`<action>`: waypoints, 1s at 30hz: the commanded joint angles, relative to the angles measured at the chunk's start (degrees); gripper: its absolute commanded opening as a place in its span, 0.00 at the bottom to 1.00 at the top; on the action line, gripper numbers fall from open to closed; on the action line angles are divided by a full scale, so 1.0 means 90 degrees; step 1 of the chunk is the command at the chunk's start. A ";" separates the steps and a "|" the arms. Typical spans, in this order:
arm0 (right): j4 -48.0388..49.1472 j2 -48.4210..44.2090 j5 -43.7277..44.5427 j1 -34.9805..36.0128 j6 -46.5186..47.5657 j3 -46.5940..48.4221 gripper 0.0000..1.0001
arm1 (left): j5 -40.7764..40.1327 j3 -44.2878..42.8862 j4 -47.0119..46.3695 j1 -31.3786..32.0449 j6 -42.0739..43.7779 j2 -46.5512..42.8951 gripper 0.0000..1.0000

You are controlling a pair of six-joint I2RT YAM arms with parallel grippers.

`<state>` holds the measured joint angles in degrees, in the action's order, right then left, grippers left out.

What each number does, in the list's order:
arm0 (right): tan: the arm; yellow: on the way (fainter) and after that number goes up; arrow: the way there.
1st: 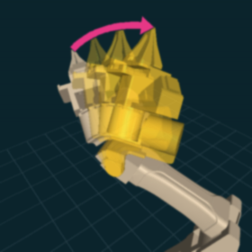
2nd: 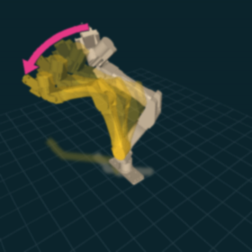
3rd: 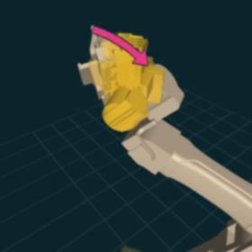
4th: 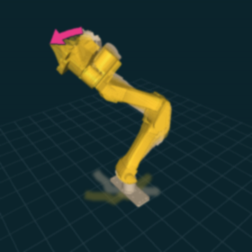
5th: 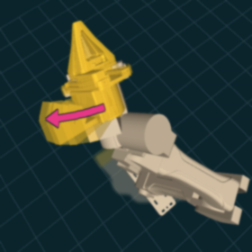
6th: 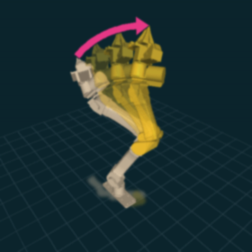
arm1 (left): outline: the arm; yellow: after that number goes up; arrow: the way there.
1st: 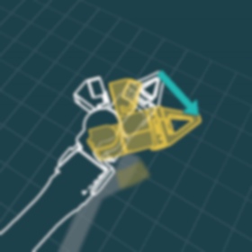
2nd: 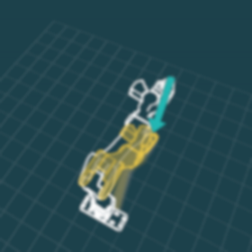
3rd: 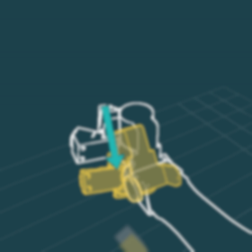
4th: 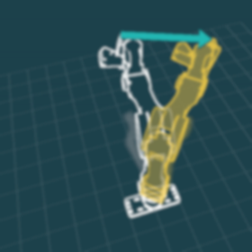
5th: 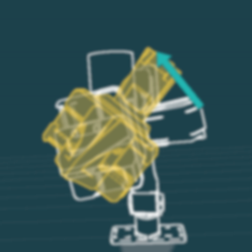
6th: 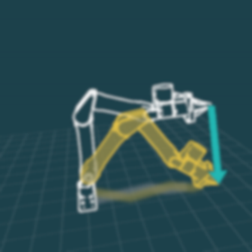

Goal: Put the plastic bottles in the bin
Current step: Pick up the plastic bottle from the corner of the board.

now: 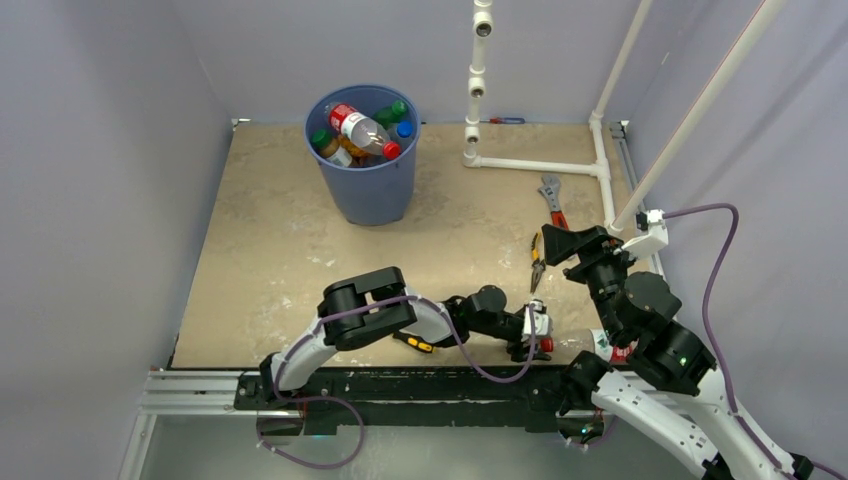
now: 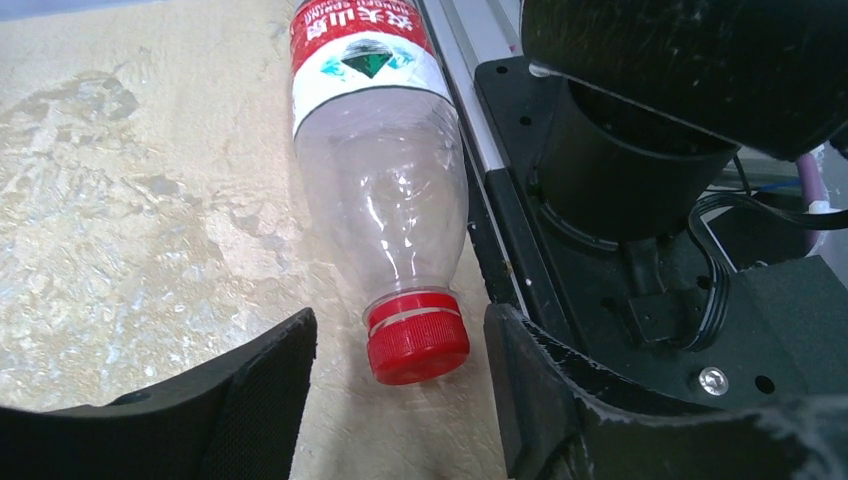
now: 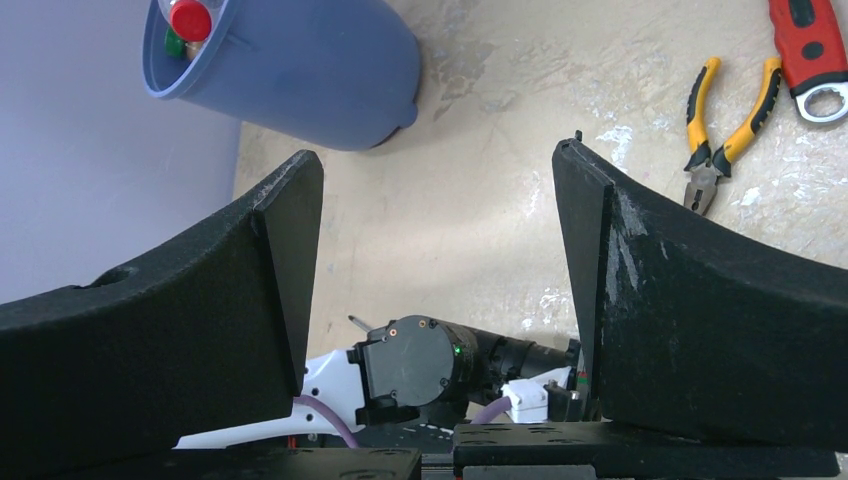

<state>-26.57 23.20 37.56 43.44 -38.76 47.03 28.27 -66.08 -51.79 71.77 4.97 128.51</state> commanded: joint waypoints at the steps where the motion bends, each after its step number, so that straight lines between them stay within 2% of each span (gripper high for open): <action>1: -0.0027 -0.0048 0.0026 -0.0007 0.0093 0.0119 0.81 | 0.0014 -0.0175 -0.0374 0.0053 -0.0148 0.0103 0.59; 8: -0.0017 -0.0029 -0.0003 -0.0003 0.0051 0.0103 0.81 | -0.0094 -0.0002 -0.0703 0.0063 -0.0249 0.0044 0.50; 14: -0.0021 -0.0014 -0.0023 -0.0003 0.0030 0.0078 0.81 | -0.0162 0.0038 -0.0847 0.0072 -0.0329 0.0051 0.54; 22: -0.0036 -0.0010 -0.0013 -0.0003 0.0015 0.0083 0.81 | -0.0125 0.0028 -0.0742 0.0073 -0.0289 0.0077 0.43; 26: -0.0036 -0.0001 -0.0023 -0.0003 0.0013 0.0078 0.81 | -0.0133 0.0002 -0.0644 0.0073 -0.0292 0.0096 0.44; 30: -0.0056 -0.0019 -0.0022 -0.0004 0.0003 0.0088 0.81 | -0.0186 0.0012 -0.0603 0.0073 -0.0309 0.0099 0.54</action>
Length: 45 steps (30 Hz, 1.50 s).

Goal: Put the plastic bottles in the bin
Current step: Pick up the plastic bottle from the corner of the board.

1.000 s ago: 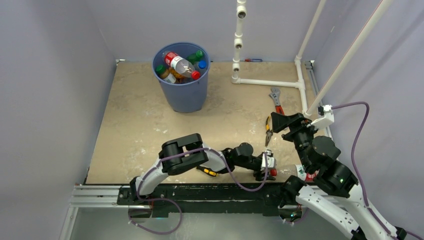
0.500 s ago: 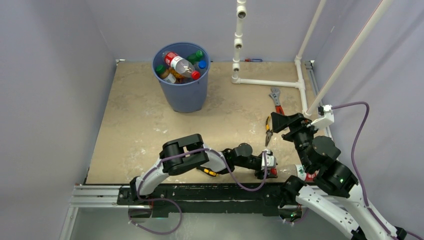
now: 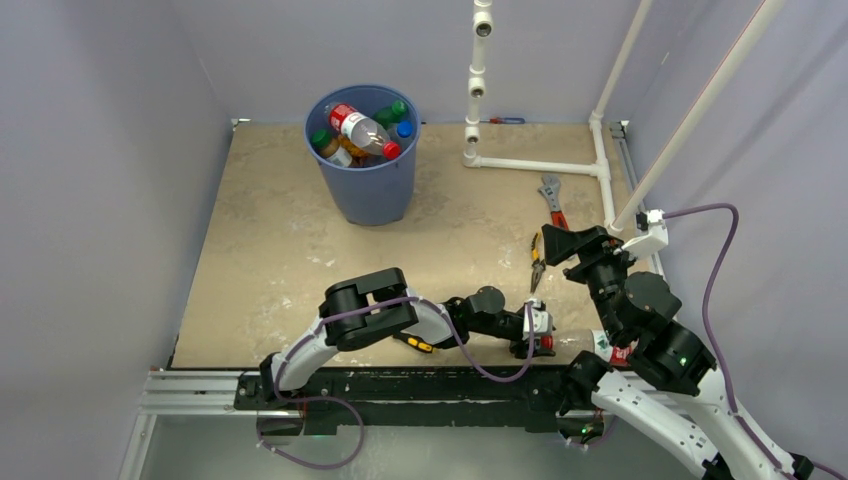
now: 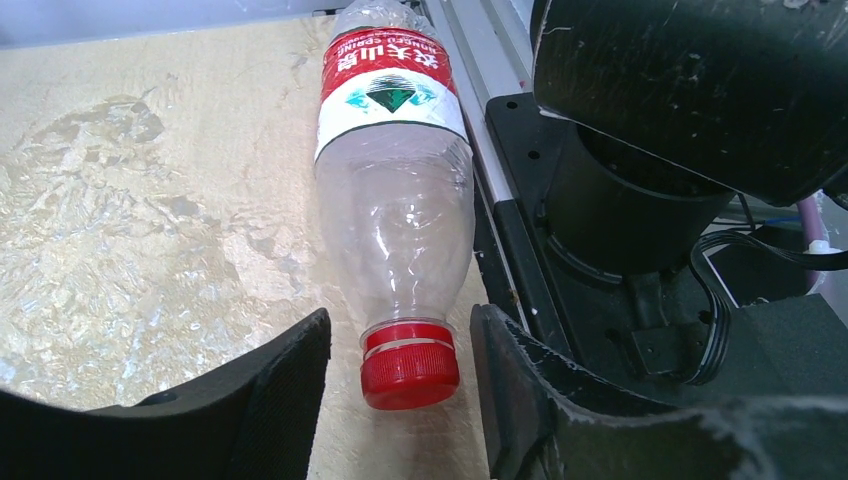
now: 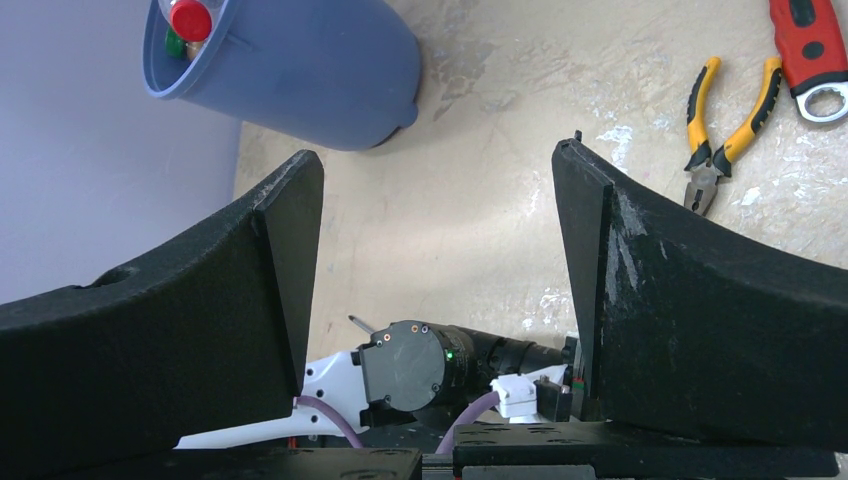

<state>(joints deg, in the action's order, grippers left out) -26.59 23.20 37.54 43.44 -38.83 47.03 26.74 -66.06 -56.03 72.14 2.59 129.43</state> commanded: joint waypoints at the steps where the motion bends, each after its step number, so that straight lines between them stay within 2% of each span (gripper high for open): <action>1: -0.0053 -0.0019 -0.0019 -0.0003 0.0008 0.0094 0.81 | -0.0029 0.0010 -0.0132 0.0034 -0.0044 -0.0005 0.56; 4: -0.0053 -0.0018 -0.0021 -0.0003 0.0010 0.0091 0.81 | -0.0043 0.0016 -0.0137 0.0041 -0.0036 -0.0016 0.57; 19: -0.0073 -0.0038 -0.0011 -0.0003 -0.0021 0.0070 0.80 | 0.0079 -0.0053 0.0007 0.0061 -0.0041 0.0092 0.41; 23: -0.0078 -0.0046 -0.0021 -0.0003 -0.0020 0.0070 0.80 | 0.0054 -0.0036 -0.0013 0.0061 -0.0037 0.0037 0.30; 26: -0.0100 -0.0059 -0.0021 -0.0003 -0.0008 0.0086 0.80 | -0.0110 0.0097 -0.0087 0.0056 -0.0013 -0.0094 0.16; 29: -0.0236 -0.0068 0.0037 -0.0003 0.0055 0.0249 0.81 | -0.0415 0.0446 0.0154 0.0038 0.0177 -0.0594 0.06; 31: -0.0369 -0.0074 0.0102 -0.0003 0.0148 0.0494 0.81 | -0.0653 0.0828 0.0605 -0.0012 0.0490 -0.1476 0.01; 35: -0.0049 -0.0063 -0.0102 -0.0003 0.0601 0.0730 0.82 | -0.1433 0.1229 0.2532 -0.0103 0.1430 -0.3237 0.00; 39: 0.0446 0.0313 -0.0796 -0.0003 0.1104 0.1076 0.82 | -0.2287 0.1322 0.4624 -0.0125 0.2042 -0.4794 0.00; 45: 0.0806 0.1254 -0.2418 -0.0003 0.2434 0.2034 0.82 | -0.3415 0.1099 0.7199 -0.0125 0.2113 -0.6866 0.00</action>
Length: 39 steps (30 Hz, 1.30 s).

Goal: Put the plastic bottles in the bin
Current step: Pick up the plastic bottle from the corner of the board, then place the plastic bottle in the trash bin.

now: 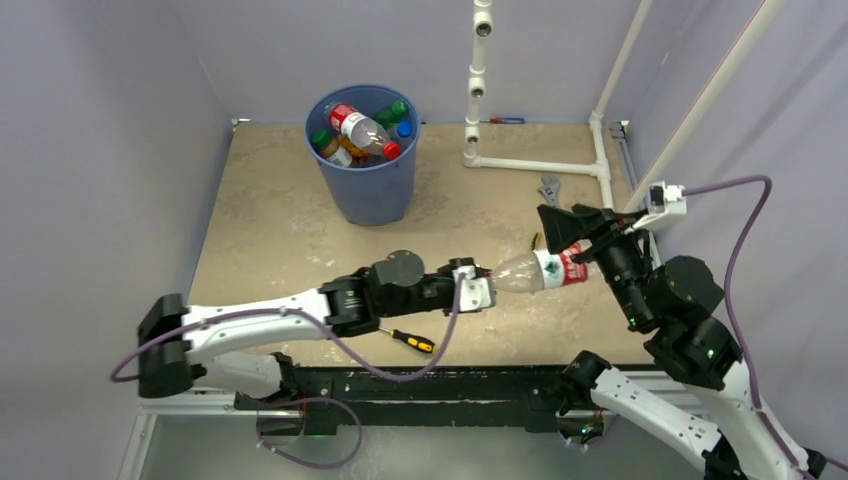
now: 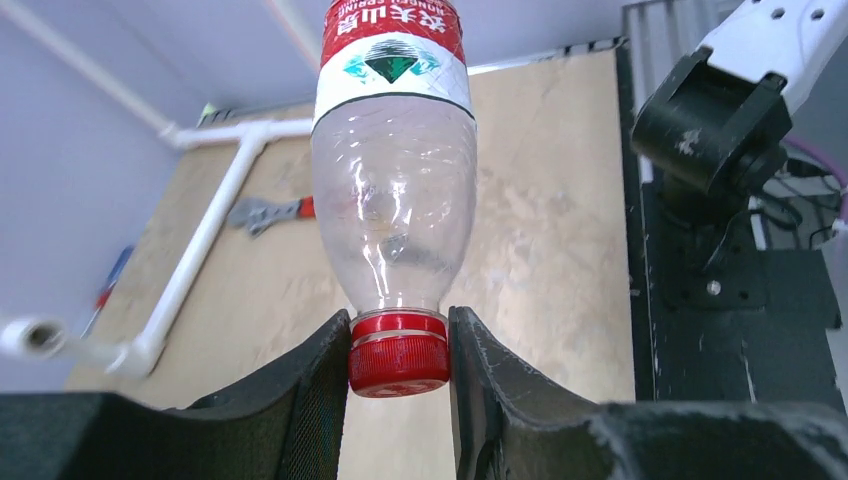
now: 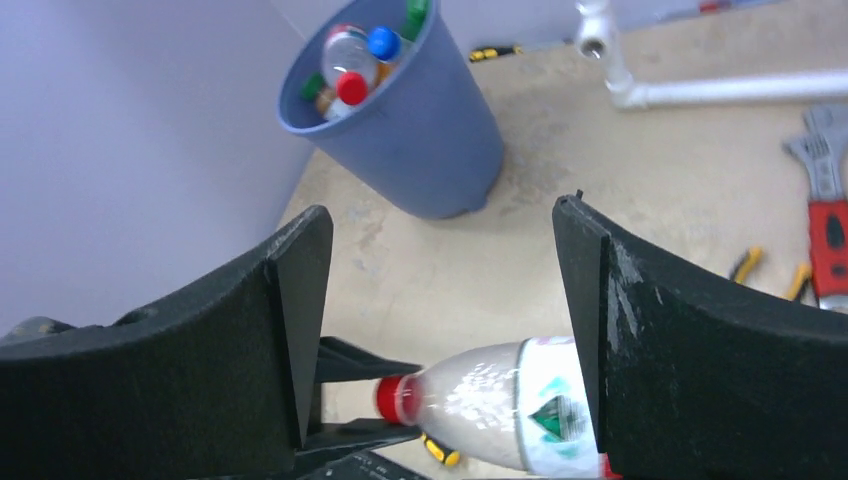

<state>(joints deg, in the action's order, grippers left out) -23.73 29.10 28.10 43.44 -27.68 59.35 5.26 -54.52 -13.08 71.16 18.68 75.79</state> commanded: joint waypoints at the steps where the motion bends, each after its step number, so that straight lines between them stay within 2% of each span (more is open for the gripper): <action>1: 0.0402 0.0754 -0.1666 -0.0005 0.1344 0.0853 0.82 | -0.1190 -0.0300 0.2831 -0.0016 0.0293 -0.1184 0.00; 4: 0.0287 0.1019 -0.2123 -0.0003 0.1528 0.1312 0.83 | -0.1833 -0.0591 0.3839 0.0002 0.0164 -0.1877 0.00; 7: 0.0389 0.1055 -0.2398 -0.0003 0.1493 0.1447 0.83 | -0.2410 -0.0603 0.4258 0.0004 0.0155 -0.2557 0.00; 12: 0.0372 0.1166 -0.2884 -0.0003 0.1685 0.1299 0.84 | -0.2510 -0.1127 0.4896 0.0004 0.0336 -0.2850 0.00; 18: 0.0549 0.1290 -0.4155 -0.0003 0.2575 0.1019 0.83 | -0.0953 -0.2541 0.6370 0.0004 0.0587 -0.2067 0.00; 22: 0.0554 0.1406 -0.4905 -0.0003 0.2884 0.1153 0.83 | -0.0506 -0.3217 0.7319 0.0004 0.0942 -0.1560 0.00; 25: 0.0100 0.1575 -0.5354 0.0002 0.3417 0.1441 0.83 | -0.0082 -0.3511 0.7485 0.0004 0.0991 -0.1536 0.00; 30: 0.0080 0.1790 -0.6217 0.0056 0.3594 0.1678 0.84 | 0.0843 -0.4038 0.7263 0.0004 0.0804 -0.1570 0.00; 36: -0.0290 0.1921 -0.7066 0.0165 0.3671 0.1771 0.85 | 0.1376 -0.4586 0.7316 0.0004 0.0681 -0.1460 0.00; 39: -0.0467 0.1824 -0.7230 0.0216 0.3733 0.1745 0.86 | 0.1443 -0.4995 0.7788 0.0004 0.0601 -0.1104 0.00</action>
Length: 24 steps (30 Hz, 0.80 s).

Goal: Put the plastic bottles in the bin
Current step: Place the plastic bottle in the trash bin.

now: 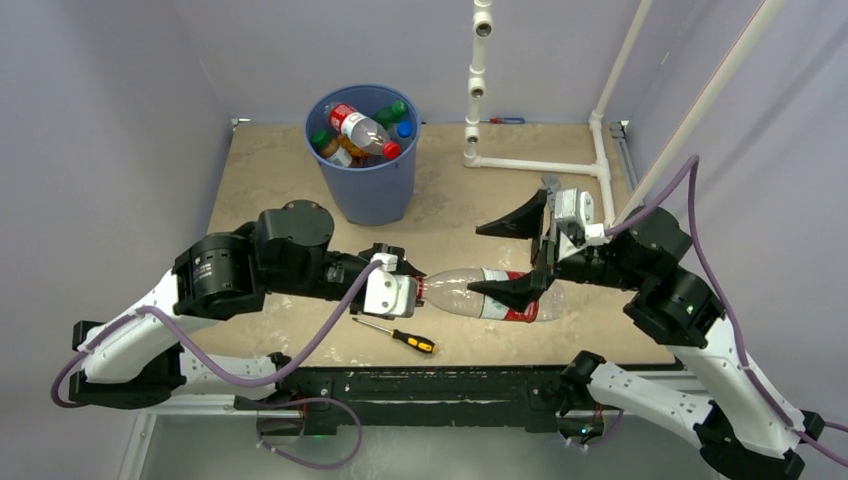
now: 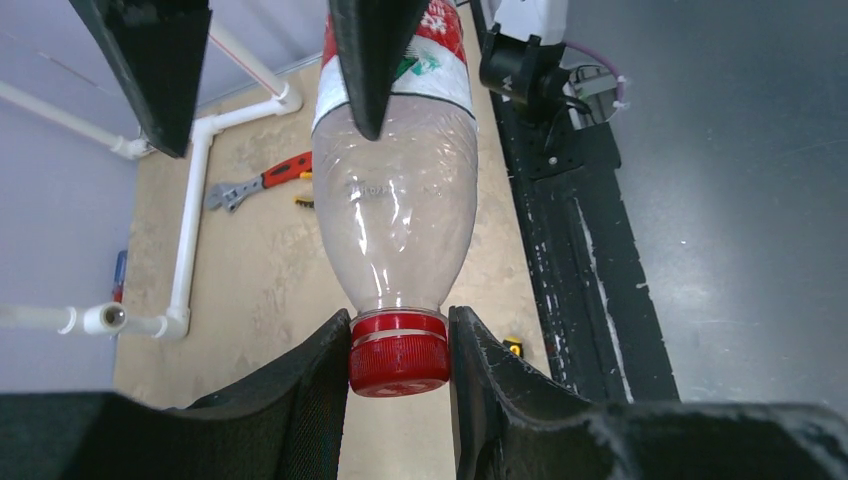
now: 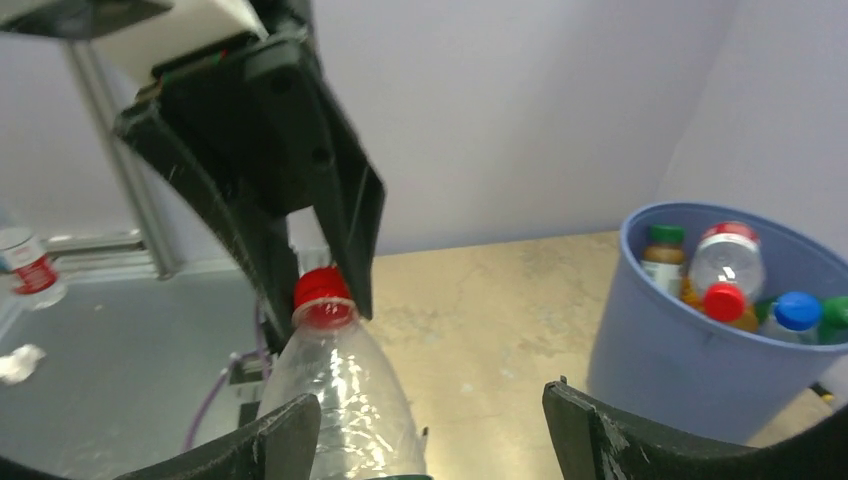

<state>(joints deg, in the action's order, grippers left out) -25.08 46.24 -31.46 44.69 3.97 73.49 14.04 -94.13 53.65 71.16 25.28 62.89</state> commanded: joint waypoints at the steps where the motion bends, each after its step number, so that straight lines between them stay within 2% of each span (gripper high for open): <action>1: -0.0361 -0.0108 -0.0631 0.0074 0.0227 0.0167 0.86 | 0.0436 -0.0805 0.0620 0.0004 -0.0130 0.0517 0.00; 4: -0.0465 -0.0125 -0.0616 0.0084 0.0189 0.0080 0.86 | 0.0138 -0.1164 0.1134 -0.0006 -0.0126 0.0998 0.00; 9: -0.0620 -0.0084 -0.0502 0.0115 0.0013 -0.0223 0.86 | -0.0437 -0.0880 0.1035 -0.0006 -0.0057 0.1049 0.00; 12: -0.0771 -0.0065 -0.0117 0.0190 -0.0125 -0.0437 0.85 | -0.0822 -0.0723 0.1028 -0.0006 -0.0023 0.1123 0.00; 24: -0.1157 0.0243 0.1396 0.0763 -0.0385 -0.0879 0.81 | -0.1047 -0.0688 0.0945 -0.0006 0.0113 0.1226 0.00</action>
<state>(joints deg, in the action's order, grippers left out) -34.04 47.53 -25.15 49.32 1.65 66.13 5.65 -100.38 63.35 71.16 25.15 74.04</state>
